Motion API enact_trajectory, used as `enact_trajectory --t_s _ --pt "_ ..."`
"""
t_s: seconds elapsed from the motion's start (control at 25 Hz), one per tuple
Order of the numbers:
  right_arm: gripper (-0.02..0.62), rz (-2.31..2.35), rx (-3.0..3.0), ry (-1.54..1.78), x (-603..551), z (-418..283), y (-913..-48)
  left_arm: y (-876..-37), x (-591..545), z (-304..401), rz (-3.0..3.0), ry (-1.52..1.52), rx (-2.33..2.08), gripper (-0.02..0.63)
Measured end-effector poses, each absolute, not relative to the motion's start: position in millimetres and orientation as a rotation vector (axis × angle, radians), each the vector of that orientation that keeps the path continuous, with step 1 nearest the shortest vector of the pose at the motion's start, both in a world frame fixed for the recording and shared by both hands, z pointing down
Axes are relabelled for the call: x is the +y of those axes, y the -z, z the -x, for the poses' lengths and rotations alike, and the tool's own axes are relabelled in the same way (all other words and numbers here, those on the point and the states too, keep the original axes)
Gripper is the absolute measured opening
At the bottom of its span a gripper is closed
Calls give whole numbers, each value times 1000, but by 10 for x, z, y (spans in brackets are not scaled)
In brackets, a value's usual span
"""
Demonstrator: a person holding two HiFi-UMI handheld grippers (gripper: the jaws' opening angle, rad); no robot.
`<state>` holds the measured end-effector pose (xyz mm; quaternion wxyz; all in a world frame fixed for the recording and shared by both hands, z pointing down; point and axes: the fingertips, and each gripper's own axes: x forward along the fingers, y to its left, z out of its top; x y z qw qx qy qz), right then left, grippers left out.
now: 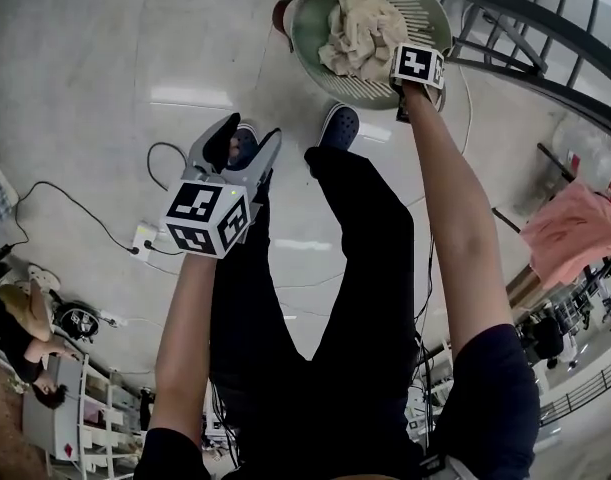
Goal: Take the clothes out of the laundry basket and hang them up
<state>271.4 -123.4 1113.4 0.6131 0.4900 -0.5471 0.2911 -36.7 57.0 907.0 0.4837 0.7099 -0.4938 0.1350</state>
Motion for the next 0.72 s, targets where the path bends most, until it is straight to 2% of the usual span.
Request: enact_trajectory --t_s 0.2,0.4,0.56,0.72 --pt "-2 -1168 -1352 -726 -1276 -2726 -10838 -8960 526 406 -1684 -307 -1214 275" --pt "3 -1197 -1388 -958 -1368 -2642 -10782 -8857 443 317 -1708 -299 -1206 275" --pt "192 -1210 -1328 -1094 -1395 -2562 -10979 -8933 453 249 -1701 -286 -1209 275" --pt "283 -1237 -1209 -1177 -1276 -2655 -11224 -8946 547 203 -1697 -277 -1198 275"
